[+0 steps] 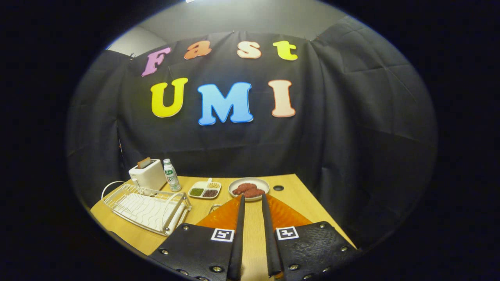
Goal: Take the plate from the dish rack, then take the spoon from the basket and place it into the plate.
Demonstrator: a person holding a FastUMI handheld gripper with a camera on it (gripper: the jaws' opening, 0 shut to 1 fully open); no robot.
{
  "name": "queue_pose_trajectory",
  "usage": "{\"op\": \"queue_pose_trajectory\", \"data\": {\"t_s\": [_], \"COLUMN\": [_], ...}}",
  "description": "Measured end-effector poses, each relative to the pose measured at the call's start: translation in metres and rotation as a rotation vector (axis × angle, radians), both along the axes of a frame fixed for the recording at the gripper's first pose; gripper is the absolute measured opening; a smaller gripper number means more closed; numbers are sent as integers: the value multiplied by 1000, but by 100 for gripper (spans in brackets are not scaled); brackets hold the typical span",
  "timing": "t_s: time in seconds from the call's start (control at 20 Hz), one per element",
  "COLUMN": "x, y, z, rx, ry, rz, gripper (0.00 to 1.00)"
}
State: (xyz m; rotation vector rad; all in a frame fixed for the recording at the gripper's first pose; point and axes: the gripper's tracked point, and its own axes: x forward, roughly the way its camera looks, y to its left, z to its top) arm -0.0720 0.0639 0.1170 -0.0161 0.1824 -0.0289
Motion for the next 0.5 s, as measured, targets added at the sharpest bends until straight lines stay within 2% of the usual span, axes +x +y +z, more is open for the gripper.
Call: {"op": "queue_pose_trajectory", "data": {"t_s": [0.15, 0.3, 0.5], "x": [7, 6, 9], "y": [11, 16, 18], "z": [44, 65, 65], "rx": [7, 26, 38], "ry": [-95, -151, -165], "rz": [37, 48, 68], "gripper": [25, 95, 95]}}
